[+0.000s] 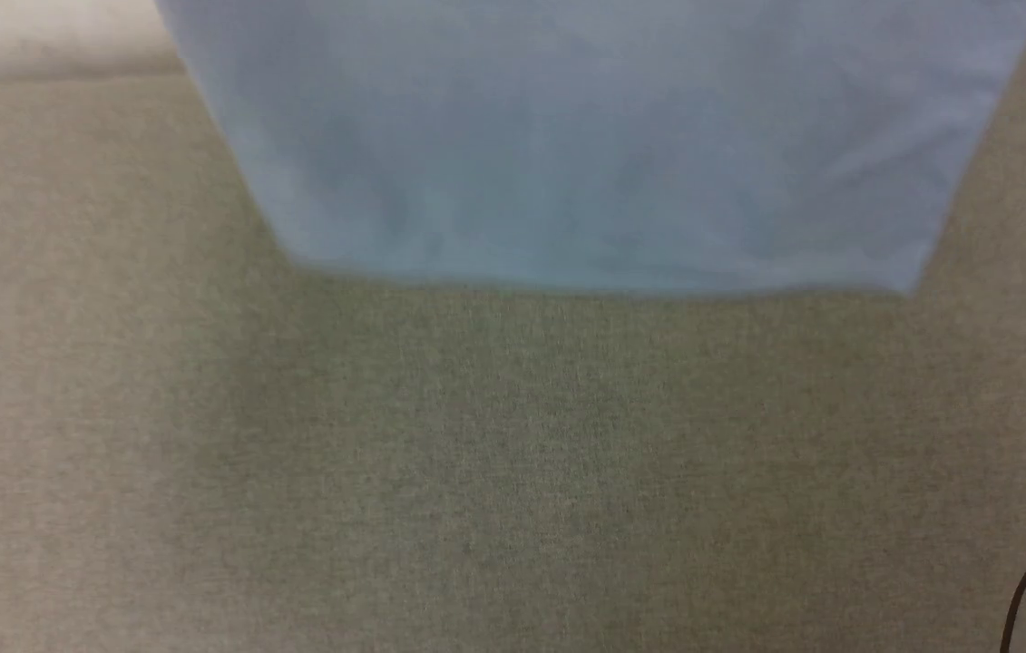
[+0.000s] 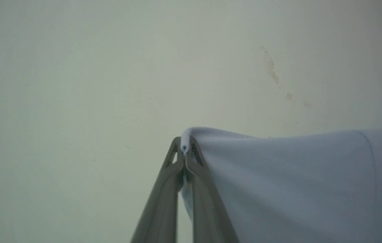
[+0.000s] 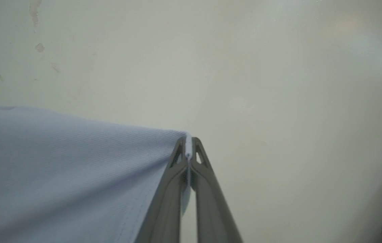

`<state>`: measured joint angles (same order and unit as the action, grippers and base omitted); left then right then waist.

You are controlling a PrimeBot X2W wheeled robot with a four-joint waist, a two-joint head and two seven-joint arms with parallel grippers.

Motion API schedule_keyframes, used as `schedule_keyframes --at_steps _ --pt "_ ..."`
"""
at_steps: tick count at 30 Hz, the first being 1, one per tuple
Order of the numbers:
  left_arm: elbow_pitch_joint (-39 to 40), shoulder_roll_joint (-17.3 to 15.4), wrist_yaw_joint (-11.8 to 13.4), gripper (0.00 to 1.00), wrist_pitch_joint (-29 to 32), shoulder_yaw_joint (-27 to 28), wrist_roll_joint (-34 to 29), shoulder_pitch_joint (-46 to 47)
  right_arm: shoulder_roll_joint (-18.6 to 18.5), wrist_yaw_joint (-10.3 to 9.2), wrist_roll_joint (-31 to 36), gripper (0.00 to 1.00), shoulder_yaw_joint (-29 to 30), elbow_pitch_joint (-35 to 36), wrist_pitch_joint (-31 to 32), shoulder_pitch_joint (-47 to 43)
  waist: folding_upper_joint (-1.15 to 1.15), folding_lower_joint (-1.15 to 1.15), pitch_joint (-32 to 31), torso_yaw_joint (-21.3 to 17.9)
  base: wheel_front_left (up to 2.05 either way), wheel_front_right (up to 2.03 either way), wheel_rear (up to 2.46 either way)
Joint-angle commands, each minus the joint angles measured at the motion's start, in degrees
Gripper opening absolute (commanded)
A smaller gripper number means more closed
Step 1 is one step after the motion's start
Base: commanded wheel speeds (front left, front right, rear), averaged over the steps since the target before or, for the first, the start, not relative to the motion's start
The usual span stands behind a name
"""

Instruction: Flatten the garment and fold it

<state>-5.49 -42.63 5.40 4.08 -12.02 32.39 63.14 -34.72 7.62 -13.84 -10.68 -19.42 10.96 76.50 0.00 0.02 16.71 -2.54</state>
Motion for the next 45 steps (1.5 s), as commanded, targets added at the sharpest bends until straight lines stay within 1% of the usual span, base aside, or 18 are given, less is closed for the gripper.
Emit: schedule_keyframes --at_steps 1,6,11,15,20,24,26,30,34,36,39,43,45 --pt "-1.4 0.5 -0.5 0.00 -0.5 -0.3 -0.6 2.3 0.4 -0.13 0.1 0.00 -0.2 -1.3 -0.5 2.1 0.00 -0.02 7.0 -1.2 0.00 0.00 0.00" --pt "-10.1 2.7 -2.1 0.00 -3.9 -2.0 -3.1 13.3 2.6 -0.13 1.5 0.00 -0.5 -9.5 -3.8 11.9 0.00 -0.02 11.7 -1.2 0.00 0.00 0.00" --pt "-17.9 4.8 -2.7 0.00 -10.2 -2.0 -4.7 21.7 5.4 -0.13 3.9 0.00 0.3 -16.6 -8.5 18.4 0.00 -0.02 14.6 -1.0 0.00 0.00 0.00" --pt "-22.9 6.4 -3.9 0.00 -12.8 -3.4 -5.5 24.2 7.7 -0.13 4.4 0.00 -0.1 -21.3 -11.2 19.8 0.00 -0.02 15.6 -0.6 0.00 0.00 0.00" --pt "-27.9 8.3 -5.3 0.00 -14.4 -4.9 -5.1 22.4 9.4 -0.13 3.5 0.00 -1.7 -25.7 -13.6 17.7 0.00 -0.02 15.7 0.0 0.00 0.00 0.00" --pt "-30.8 10.2 -6.2 0.00 -15.6 -6.3 -4.4 17.5 10.1 -0.13 1.9 0.00 -3.9 -28.1 -15.0 13.5 0.00 -0.02 14.5 0.6 0.00 0.00 0.00" --pt "-31.5 11.0 -6.2 0.00 -16.1 -6.9 -4.1 14.0 10.2 -0.13 0.7 0.00 -4.9 -28.9 -15.7 10.8 0.00 -0.02 13.4 0.8 0.00 0.00 0.00" --pt "-31.6 12.7 -6.4 0.00 -16.5 -9.1 -3.8 4.8 10.4 -0.13 -1.8 0.00 -7.8 -29.5 -16.6 3.6 0.00 -0.02 9.9 1.3 0.00 0.00 0.00" --pt "-30.1 13.3 -6.5 0.00 -16.1 -11.0 -3.0 -5.6 9.6 -0.13 -5.3 0.00 -11.1 -27.6 -17.4 -5.6 0.00 -0.02 5.2 1.7 0.00 0.00 0.00" --pt "-28.3 12.4 -6.5 0.00 -15.8 -12.0 -2.9 -11.4 9.2 -0.13 -8.0 0.00 -11.9 -26.0 -17.2 -10.8 0.00 -0.02 2.6 1.5 0.00 0.00 0.00" --pt "-24.2 10.3 -5.1 0.00 -15.0 -12.7 -2.6 -20.9 7.7 -0.13 -9.8 0.00 -14.5 -23.1 -15.7 -18.7 0.00 -0.02 -1.2 1.0 0.00 0.00 0.00" --pt "-16.9 7.8 -3.4 0.00 -12.6 -12.9 -0.5 -32.8 4.4 -0.13 -12.9 0.00 -15.6 -18.2 -13.5 -29.6 0.00 -0.02 -5.7 1.4 0.00 0.00 0.00" --pt "-12.6 6.6 -2.2 0.00 -10.5 -12.9 0.8 -38.4 2.8 -0.13 -15.0 0.00 -14.8 -15.7 -12.2 -35.2 0.00 -0.02 -7.5 1.5 0.00 0.00 0.00"
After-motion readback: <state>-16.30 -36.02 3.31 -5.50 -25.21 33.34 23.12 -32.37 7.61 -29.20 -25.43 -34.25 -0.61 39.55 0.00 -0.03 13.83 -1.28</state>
